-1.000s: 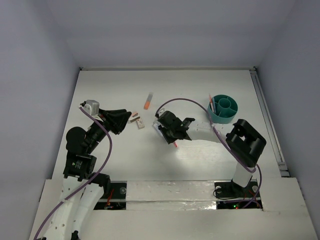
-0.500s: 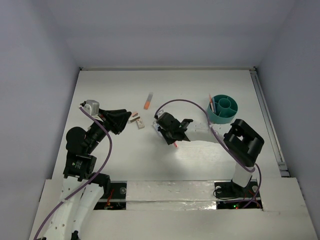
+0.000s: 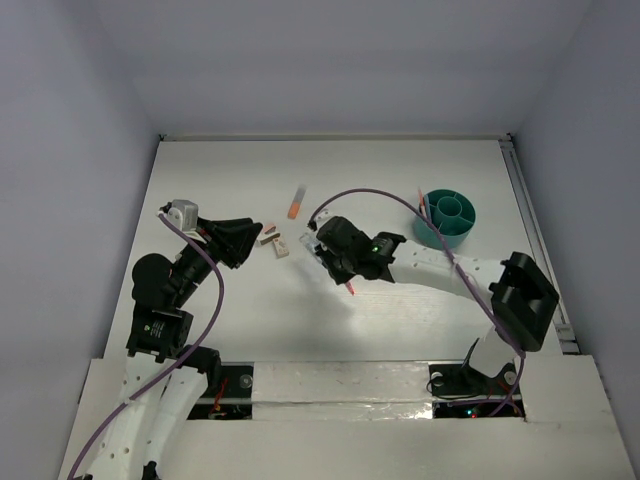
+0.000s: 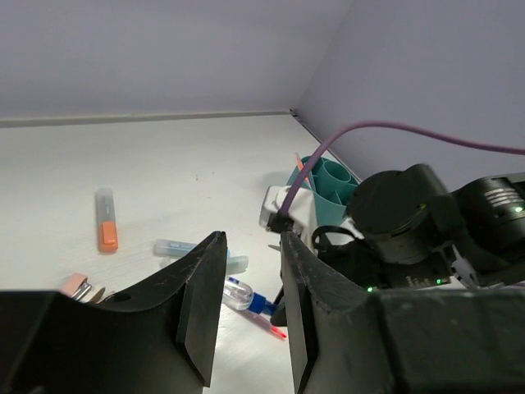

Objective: Sort the stationery into containers
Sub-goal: Pick up the stationery from the center of the board, then place the stationery in the storage box.

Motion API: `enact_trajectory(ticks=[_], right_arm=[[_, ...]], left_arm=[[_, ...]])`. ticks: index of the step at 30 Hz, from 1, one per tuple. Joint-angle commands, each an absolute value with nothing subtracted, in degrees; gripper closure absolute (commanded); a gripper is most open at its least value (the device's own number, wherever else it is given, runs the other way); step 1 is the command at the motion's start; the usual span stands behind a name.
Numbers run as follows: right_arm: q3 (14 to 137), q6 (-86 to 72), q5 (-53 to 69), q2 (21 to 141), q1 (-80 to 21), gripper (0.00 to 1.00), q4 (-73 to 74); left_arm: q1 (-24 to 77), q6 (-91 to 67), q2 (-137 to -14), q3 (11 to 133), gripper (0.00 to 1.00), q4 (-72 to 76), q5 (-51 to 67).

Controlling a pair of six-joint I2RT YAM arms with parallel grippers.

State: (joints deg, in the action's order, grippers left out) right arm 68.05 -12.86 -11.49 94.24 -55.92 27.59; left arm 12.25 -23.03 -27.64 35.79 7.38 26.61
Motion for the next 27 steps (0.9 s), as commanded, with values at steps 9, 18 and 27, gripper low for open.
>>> enact_trajectory(ticks=[9,18,27], right_arm=[[75.84,-10.46,-17.66,85.79,-52.48,0.91,40.4],[84.02,-12.12,-13.63,79.72,-36.23,0.89,54.13],[92.1,-14.15,-4.49,80.33,-19.08,0.88,65.19]], left_arm=[[11.87,-24.61,-26.64,36.65,0.71,9.4,26.54],[16.78,-24.35,-24.08,37.35,0.7,6.86,25.84],[24.6,-20.92,-19.34,39.46,0.66,2.29,21.89]])
